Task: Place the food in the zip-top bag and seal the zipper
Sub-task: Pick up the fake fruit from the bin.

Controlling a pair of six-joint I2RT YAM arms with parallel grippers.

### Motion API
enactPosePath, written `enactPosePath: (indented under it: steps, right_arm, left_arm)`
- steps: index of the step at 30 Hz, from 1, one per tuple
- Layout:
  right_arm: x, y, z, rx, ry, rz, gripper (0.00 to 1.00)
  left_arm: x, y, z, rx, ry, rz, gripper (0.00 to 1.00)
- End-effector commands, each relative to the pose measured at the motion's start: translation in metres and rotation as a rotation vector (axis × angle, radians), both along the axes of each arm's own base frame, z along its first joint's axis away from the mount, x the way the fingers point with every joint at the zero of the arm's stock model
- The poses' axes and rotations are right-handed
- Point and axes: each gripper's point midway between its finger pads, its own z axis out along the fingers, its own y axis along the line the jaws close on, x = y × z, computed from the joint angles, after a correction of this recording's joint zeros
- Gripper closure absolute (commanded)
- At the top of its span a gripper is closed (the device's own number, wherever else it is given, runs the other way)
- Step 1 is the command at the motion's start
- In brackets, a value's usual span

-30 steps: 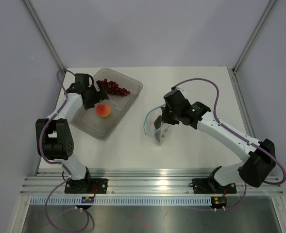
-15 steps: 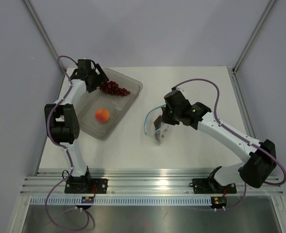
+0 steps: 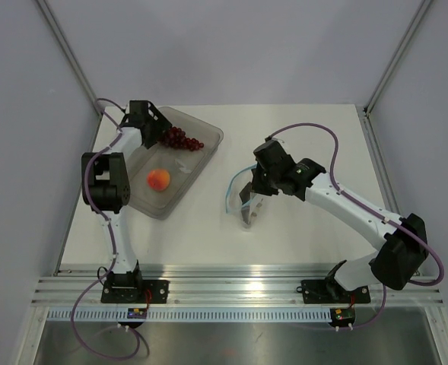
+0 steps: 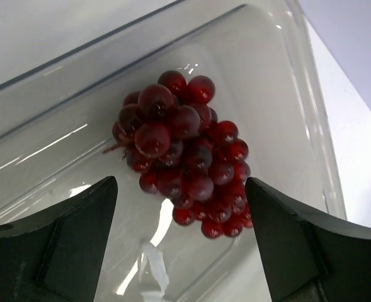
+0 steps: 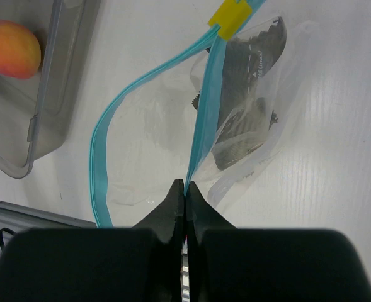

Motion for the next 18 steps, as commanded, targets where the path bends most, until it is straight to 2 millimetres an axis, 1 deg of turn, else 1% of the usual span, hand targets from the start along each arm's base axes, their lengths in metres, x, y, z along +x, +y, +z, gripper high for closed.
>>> enactPosePath:
  steps: [1, 2, 3, 6, 8, 11, 13, 15, 16, 18]
  right_arm:
    - [0.008, 0.006, 0.016, 0.028, -0.036, 0.004, 1.00]
    - [0.009, 0.006, 0.015, 0.027, -0.034, 0.004, 1.00]
    - [0.008, 0.005, 0.014, 0.024, -0.031, 0.002, 1.00]
    - [0.008, 0.005, 0.011, 0.022, -0.025, 0.002, 1.00]
    - [0.008, 0.006, 0.008, 0.022, -0.019, 0.002, 1.00]
    - [0.008, 0.006, 0.008, 0.026, -0.019, 0.001, 1.00]
    - [0.006, 0.006, 0.008, 0.026, -0.015, 0.001, 1.00]
    - [0.005, 0.005, 0.009, 0.027, -0.016, -0.004, 1.00]
    - [0.006, 0.003, 0.009, 0.028, -0.016, -0.010, 1.00]
    - [0.004, 0.003, 0.009, 0.032, -0.014, -0.013, 1.00]
  left_arm:
    - [0.030, 0.005, 0.001, -0.016, -0.067, 0.044, 0.16]
    - [0.033, 0.005, 0.001, -0.018, -0.082, 0.049, 0.16]
    - [0.032, 0.008, -0.004, -0.009, -0.081, 0.062, 0.16]
    - [0.035, 0.011, -0.008, 0.004, -0.089, 0.077, 0.16]
    - [0.036, 0.012, -0.019, 0.007, -0.077, 0.083, 0.16]
    - [0.040, 0.011, -0.028, 0.002, -0.077, 0.086, 0.18]
    - [0.043, 0.008, -0.028, -0.006, -0.083, 0.070, 0.34]
    - [0.044, 0.003, -0.025, -0.012, -0.098, 0.045, 0.47]
    - [0.044, 0.002, -0.022, -0.011, -0.105, 0.038, 0.59]
    - [0.044, -0.001, -0.011, -0.001, -0.128, 0.021, 0.67]
